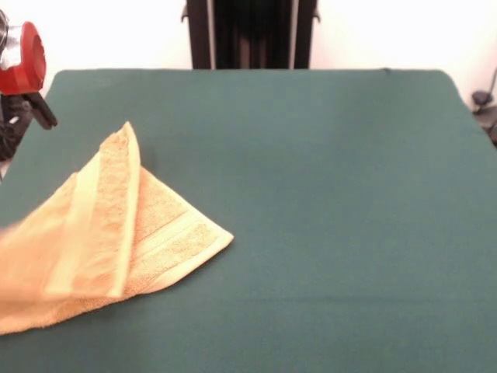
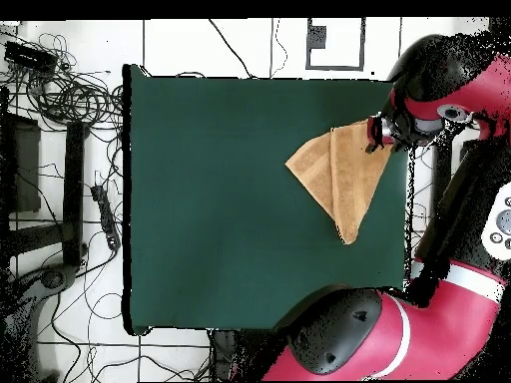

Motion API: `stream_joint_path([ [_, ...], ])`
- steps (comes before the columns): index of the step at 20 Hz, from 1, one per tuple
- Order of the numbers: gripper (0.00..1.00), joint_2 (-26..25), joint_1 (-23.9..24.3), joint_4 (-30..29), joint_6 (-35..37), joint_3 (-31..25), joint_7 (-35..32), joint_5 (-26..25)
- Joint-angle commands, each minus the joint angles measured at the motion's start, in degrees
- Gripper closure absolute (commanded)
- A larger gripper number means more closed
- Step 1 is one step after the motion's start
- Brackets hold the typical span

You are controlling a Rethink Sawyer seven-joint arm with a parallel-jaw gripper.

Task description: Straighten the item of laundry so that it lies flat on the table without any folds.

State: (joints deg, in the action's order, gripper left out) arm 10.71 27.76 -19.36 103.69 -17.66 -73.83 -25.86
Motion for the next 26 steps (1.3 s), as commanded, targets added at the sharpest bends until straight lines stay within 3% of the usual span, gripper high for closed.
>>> stream_joint_path([
  [1, 0.0, -0.1, -1.8, -9.73, -2.86, -1.65, 8.98, 0.63],
  [18, 0.0, -1.58, -3.22, -10.31, -5.1, -2.14, 6.81, 0.84],
  [26, 0.0, -1.03, -5.06, -13.79, -5.17, -2.39, -3.34, 5.37],
])
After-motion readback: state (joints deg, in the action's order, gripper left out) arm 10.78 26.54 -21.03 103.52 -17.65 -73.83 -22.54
